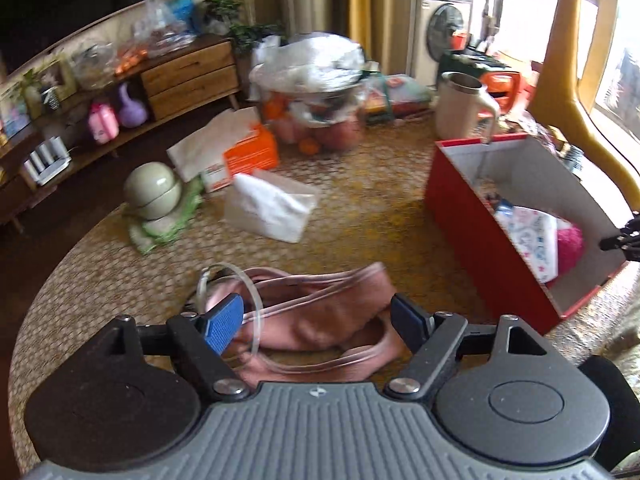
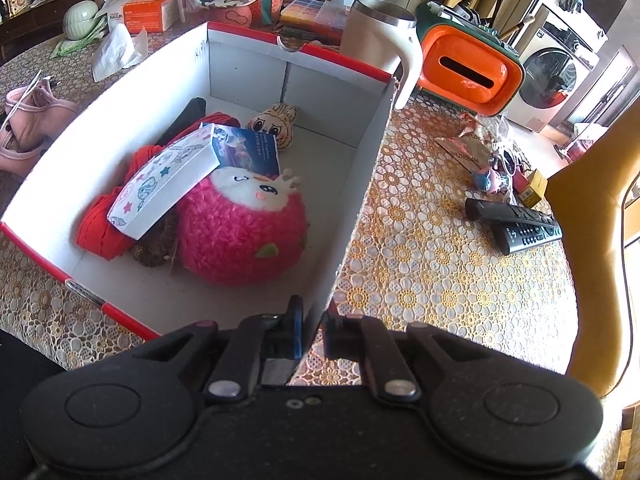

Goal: Organize objects
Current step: 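Move the left gripper back to the white charging cable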

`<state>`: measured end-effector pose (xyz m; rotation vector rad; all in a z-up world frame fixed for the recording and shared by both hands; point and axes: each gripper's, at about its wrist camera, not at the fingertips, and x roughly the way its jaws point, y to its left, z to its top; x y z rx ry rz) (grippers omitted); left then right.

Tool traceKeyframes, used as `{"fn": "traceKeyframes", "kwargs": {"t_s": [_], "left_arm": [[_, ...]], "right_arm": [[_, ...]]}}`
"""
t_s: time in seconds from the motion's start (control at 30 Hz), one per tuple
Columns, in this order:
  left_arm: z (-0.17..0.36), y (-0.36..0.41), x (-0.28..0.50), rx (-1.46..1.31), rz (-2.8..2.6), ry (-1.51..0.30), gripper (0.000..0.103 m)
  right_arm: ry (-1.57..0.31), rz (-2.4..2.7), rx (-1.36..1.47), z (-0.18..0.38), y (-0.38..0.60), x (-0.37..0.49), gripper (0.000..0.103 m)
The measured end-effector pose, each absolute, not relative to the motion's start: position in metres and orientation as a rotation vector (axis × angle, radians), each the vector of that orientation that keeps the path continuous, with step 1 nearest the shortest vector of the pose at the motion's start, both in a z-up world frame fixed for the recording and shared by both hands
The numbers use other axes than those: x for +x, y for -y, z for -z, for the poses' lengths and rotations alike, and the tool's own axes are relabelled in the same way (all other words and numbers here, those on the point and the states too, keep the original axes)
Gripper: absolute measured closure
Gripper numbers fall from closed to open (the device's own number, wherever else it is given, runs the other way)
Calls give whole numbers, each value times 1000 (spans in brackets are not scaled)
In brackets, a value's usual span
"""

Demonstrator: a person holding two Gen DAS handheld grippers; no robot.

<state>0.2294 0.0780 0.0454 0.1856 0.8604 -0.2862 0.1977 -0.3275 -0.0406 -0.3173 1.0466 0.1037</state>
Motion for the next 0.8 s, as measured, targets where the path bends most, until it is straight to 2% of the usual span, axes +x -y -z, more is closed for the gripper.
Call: {"fn": "traceKeyframes", "kwargs": {"t_s": [0.4,0.8], "left_arm": [[21,-169,280,121,14,-971,21],[83,-201,317,24,-58,-1052,21]], "right_arm": [[-1067,-84,-341,43,323,200,94],[-1089,-63,-349,44,319,204,93]]}}
